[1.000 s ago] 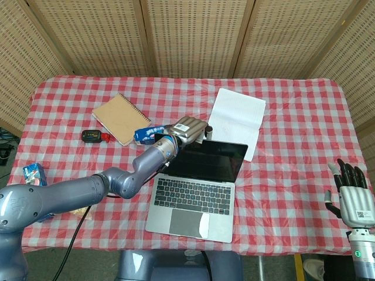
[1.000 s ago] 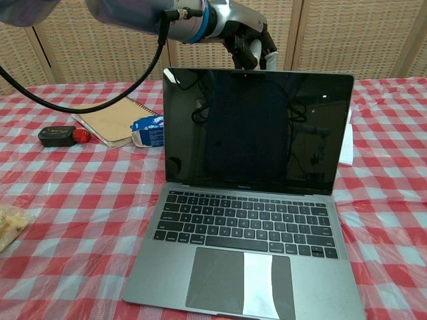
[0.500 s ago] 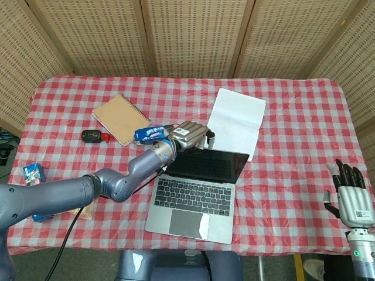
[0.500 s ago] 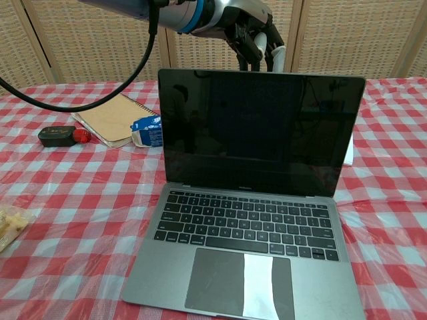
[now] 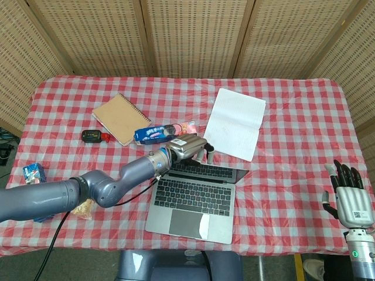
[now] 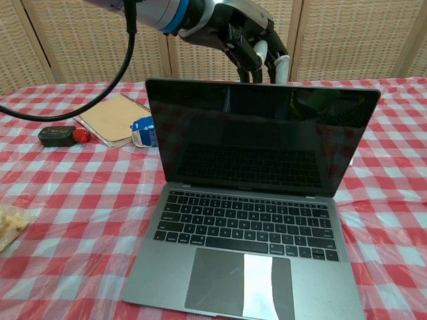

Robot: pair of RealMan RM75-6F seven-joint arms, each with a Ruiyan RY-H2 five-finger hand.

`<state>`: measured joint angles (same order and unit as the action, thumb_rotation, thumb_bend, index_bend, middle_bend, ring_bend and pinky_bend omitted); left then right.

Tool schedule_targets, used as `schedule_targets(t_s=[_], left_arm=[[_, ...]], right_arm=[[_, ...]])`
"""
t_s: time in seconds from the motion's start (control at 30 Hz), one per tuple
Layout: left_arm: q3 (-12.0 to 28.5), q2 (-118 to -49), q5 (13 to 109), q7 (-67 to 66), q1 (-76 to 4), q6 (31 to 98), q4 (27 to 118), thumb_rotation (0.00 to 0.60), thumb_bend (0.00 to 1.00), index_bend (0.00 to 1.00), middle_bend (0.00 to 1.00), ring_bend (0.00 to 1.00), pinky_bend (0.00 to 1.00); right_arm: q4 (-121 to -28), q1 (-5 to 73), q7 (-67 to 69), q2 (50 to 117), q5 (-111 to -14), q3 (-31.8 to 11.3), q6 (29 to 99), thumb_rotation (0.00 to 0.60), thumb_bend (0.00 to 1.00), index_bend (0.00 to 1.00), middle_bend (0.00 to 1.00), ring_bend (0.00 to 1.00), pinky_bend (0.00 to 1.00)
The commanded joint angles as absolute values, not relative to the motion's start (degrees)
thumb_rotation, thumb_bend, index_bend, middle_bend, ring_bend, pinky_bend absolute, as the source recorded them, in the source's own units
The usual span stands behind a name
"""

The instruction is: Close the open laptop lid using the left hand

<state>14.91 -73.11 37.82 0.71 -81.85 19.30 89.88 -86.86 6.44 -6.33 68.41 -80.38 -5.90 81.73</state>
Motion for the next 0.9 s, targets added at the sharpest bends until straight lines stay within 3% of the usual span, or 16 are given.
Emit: schedule_targets(t_s=[0.03,0.9], left_arm=[[15.3,-72.0,39.6,1.7,-81.1,18.4,91.2,0.600,1.00,0.51,0.40,0.41,0.36],[15.2,-67.6,53.9,8.3,-71.1,13.5,103.7,0.600,1.00,0.51,0.40,0.41,0.36]], right_arm=[[-86.9,6.4,-6.4,68.4,-80.5,-5.9,81.8,0.600,0.80,0.05,0.00,0.00,0.00],[-88.3,6.2,-6.4,67.9,-81.5,-5.4,82.4,0.600,0.80,0.05,0.00,0.00,0.00]])
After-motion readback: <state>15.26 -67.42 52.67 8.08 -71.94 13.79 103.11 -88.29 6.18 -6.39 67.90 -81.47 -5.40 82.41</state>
